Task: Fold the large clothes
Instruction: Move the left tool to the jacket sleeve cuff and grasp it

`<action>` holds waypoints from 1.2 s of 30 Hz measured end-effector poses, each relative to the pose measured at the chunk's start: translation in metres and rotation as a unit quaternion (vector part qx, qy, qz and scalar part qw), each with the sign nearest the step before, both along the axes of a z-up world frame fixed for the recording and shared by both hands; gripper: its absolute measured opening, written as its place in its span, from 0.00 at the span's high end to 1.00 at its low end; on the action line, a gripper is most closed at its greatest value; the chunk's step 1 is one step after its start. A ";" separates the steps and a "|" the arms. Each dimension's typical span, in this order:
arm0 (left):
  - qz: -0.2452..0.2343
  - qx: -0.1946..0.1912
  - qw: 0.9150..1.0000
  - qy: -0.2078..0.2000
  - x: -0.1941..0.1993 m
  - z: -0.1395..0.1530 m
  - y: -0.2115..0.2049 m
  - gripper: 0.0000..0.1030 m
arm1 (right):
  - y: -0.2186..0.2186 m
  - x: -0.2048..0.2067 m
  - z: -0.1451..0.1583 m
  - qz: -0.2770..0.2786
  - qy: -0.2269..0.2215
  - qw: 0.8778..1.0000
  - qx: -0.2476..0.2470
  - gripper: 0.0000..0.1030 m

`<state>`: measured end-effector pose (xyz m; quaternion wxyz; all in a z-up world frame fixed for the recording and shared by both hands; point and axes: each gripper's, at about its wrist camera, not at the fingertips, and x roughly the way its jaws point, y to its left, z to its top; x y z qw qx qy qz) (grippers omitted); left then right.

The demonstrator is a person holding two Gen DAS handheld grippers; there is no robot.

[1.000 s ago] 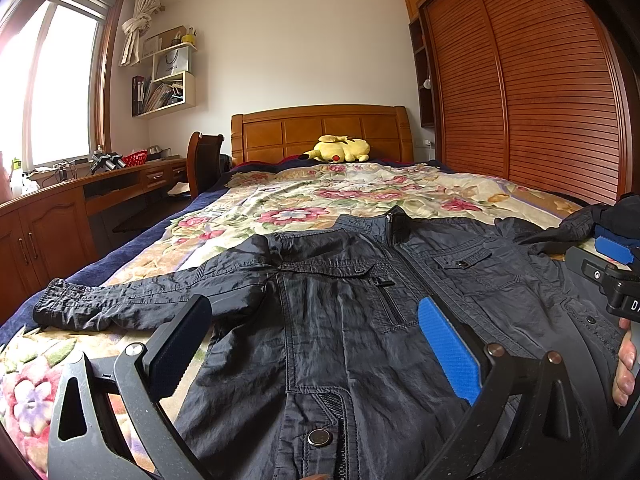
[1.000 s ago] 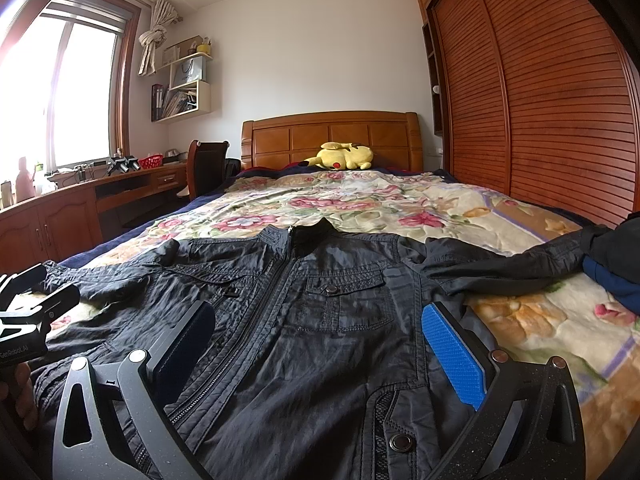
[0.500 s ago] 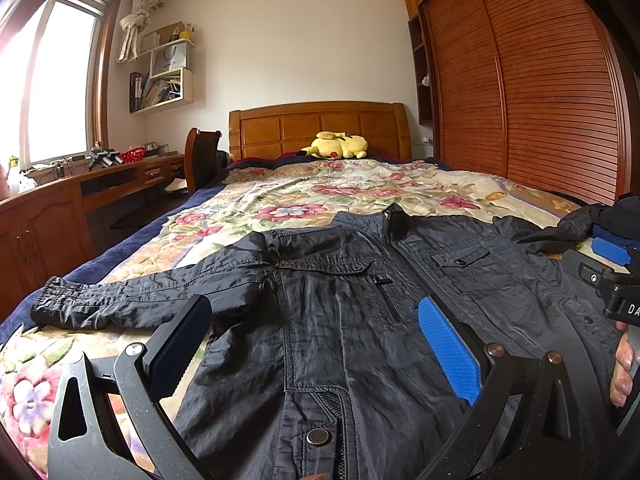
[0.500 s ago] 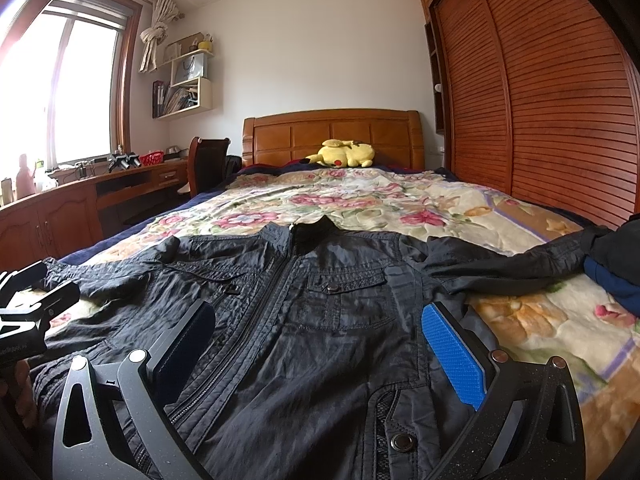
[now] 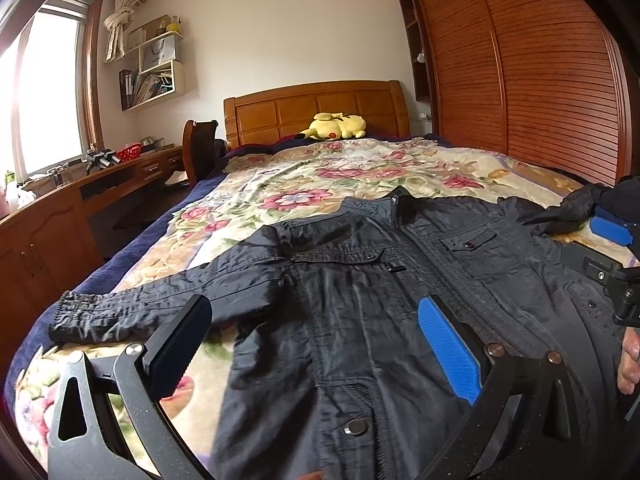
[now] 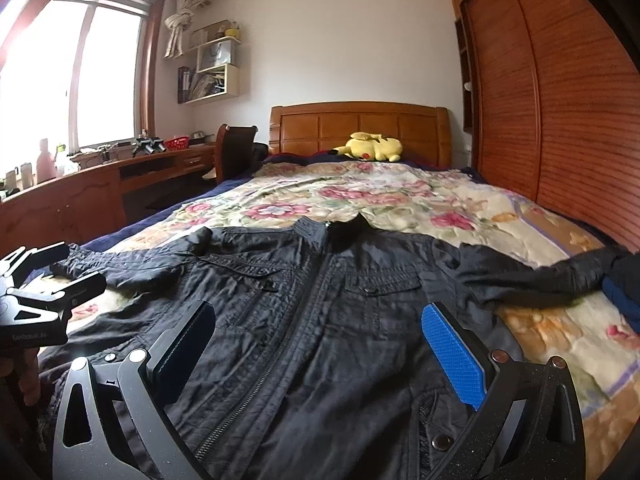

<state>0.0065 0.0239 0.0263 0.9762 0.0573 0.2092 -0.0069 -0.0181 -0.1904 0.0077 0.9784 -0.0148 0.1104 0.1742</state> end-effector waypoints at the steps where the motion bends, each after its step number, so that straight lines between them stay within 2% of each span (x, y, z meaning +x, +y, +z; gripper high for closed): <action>1: 0.001 0.002 1.000 0.001 0.000 0.000 0.001 0.00 | 0.001 -0.001 0.000 0.002 -0.001 1.000 -0.002 0.00; 4: 0.009 0.015 1.000 0.003 0.001 0.002 0.011 0.00 | 0.005 -0.002 0.001 0.006 -0.001 1.000 -0.007 0.00; 16: 0.028 0.021 0.999 0.029 0.010 -0.006 0.055 0.00 | 0.028 0.008 0.011 0.035 -0.002 0.999 0.000 0.00; 22: 0.033 0.020 0.998 0.045 0.015 -0.010 0.073 0.00 | 0.042 0.019 0.005 0.048 0.011 0.999 -0.010 0.00; 28: 0.045 0.038 0.997 0.060 0.021 -0.016 0.100 0.00 | 0.057 0.036 0.003 0.064 0.034 0.997 -0.012 0.00; 36: 0.048 0.010 0.994 0.093 0.035 -0.024 0.154 0.00 | 0.072 0.061 -0.006 0.085 0.070 0.994 -0.022 0.00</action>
